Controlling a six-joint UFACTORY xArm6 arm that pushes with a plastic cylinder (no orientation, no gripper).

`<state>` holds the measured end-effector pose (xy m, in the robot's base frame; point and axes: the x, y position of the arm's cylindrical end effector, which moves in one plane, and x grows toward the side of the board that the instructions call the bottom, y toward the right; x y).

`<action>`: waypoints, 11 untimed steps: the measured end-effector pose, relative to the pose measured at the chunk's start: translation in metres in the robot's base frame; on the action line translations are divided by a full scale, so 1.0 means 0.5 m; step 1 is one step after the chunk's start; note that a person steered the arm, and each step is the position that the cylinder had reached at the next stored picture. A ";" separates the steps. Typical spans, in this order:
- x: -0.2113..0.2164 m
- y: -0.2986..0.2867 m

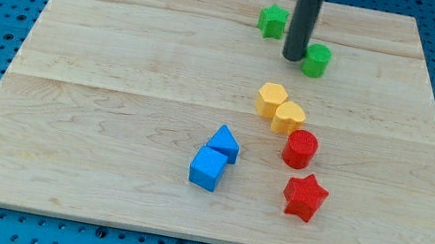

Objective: Separate the heart and the hexagon

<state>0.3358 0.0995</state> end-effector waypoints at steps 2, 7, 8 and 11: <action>0.127 0.083; 0.193 -0.155; 0.176 -0.088; 0.235 -0.084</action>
